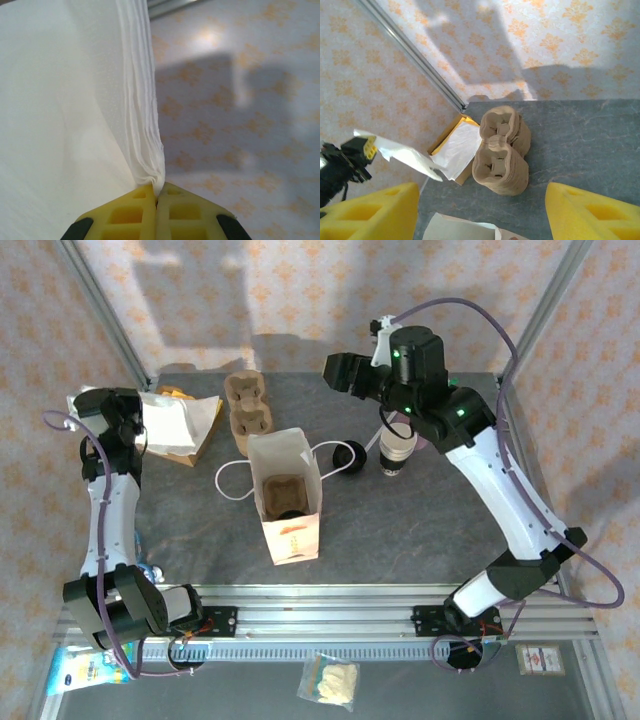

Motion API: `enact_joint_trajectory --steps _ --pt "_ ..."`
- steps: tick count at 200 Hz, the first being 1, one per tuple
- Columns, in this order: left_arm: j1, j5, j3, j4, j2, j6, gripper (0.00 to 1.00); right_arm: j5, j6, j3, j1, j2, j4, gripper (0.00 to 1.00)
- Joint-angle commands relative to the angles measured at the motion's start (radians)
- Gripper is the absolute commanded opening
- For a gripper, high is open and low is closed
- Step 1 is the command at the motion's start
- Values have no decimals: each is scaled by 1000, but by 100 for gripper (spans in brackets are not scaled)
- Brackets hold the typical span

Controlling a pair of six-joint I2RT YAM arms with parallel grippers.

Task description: Pack the takeout coffee

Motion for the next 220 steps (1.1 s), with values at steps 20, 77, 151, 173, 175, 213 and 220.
enact_joint_trajectory --steps 20,77,151,173,175,213,220 --pt "-39 126 141 47 -20 35 0 -105 -143 62 -4 20 66 67" --pt "-133 239 346 -105 -18 87 0 -169 -491 -161 39 -54 358 67" --pt "-276 254 491 -169 -43 54 0 -189 -795 -370 231 -101 694 86" --pt "-326 235 515 -176 -47 51 0 -156 -756 -345 270 -52 766 88" --pt "-330 233 516 -176 -46 51 0 -152 -751 -342 272 -47 772 88" --pt "-374 216 526 -184 -62 43 0 -90 -636 -271 282 50 862 88" --pt "-379 216 527 -186 -66 42 0 -68 -622 -260 282 66 872 88"
